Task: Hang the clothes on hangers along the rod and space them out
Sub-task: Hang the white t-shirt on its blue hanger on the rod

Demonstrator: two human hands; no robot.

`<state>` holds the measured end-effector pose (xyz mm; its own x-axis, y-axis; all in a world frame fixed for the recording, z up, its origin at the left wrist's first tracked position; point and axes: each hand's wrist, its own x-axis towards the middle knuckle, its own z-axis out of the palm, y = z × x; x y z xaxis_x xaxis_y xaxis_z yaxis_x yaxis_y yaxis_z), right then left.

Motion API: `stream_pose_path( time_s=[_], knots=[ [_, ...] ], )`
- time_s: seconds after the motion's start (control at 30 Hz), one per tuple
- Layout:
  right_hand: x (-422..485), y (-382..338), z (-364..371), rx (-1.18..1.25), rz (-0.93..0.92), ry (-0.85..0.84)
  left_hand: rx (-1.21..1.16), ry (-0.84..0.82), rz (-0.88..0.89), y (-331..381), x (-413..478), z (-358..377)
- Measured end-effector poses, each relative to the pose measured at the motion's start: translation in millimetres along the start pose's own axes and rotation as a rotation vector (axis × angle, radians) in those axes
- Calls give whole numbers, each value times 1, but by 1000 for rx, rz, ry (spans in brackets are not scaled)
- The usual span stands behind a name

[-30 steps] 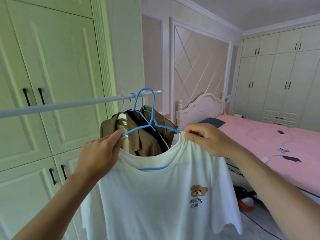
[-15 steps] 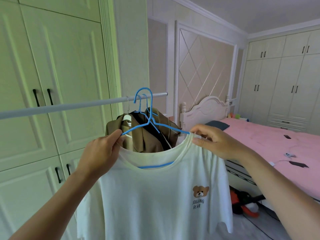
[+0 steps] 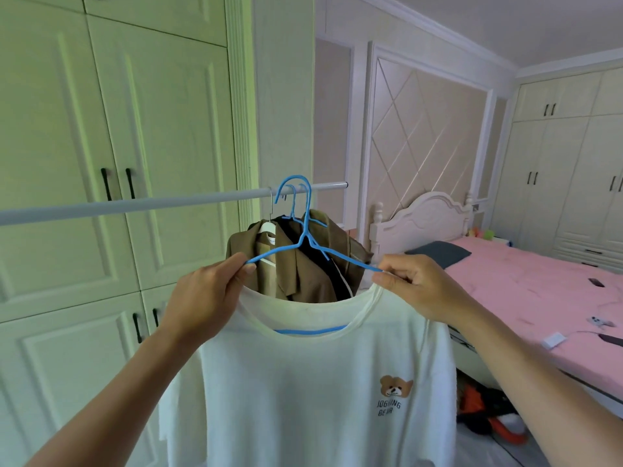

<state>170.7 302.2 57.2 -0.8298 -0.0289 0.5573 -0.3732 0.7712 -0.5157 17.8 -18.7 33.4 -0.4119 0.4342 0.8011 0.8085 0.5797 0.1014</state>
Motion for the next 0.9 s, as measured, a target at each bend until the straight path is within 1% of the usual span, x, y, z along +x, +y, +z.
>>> stream_pose_path(
  time_s=[0.13, 0.23, 0.37, 0.47, 0.5, 0.57, 0.6, 0.63, 0.67, 0.73, 0.83, 0.9],
  knots=[
    [1, -5, 0, 46, -20, -33, -5, -16, -50, -7, -4, -2],
    [-4, 12, 0, 23, -53, -4, -23, -8, -91, -9, -4, 0],
    [-12, 43, -3, -59, 53, -48, 40, 10, -115, -11, -2, -1],
    [-14, 56, -7, -179, 144, -160, 76, 4, -112, -11, -1, -3],
    [-13, 56, -8, -268, 146, -190, 75, -1, -110, -10, -1, -3],
    [-5, 51, -8, -440, 66, -189, 66, -19, -109, -8, 0, -3],
    [1, 44, -8, -404, 10, -175, 62, -28, -110, -6, 1, -2],
    [9, 37, -6, -308, -31, -174, 57, -34, -119, -3, 2, -2],
    [16, 31, -2, -206, -59, -175, 47, -40, -131, 0, 4, -2],
    [29, 27, 7, -83, -84, -195, 12, -49, -167, 4, 3, -3],
    [38, 30, 16, 29, -62, -311, -7, -95, -223, 4, -2, -6],
    [37, 32, 21, 81, -83, -386, -4, -101, -243, 2, -8, -4]
  ],
)
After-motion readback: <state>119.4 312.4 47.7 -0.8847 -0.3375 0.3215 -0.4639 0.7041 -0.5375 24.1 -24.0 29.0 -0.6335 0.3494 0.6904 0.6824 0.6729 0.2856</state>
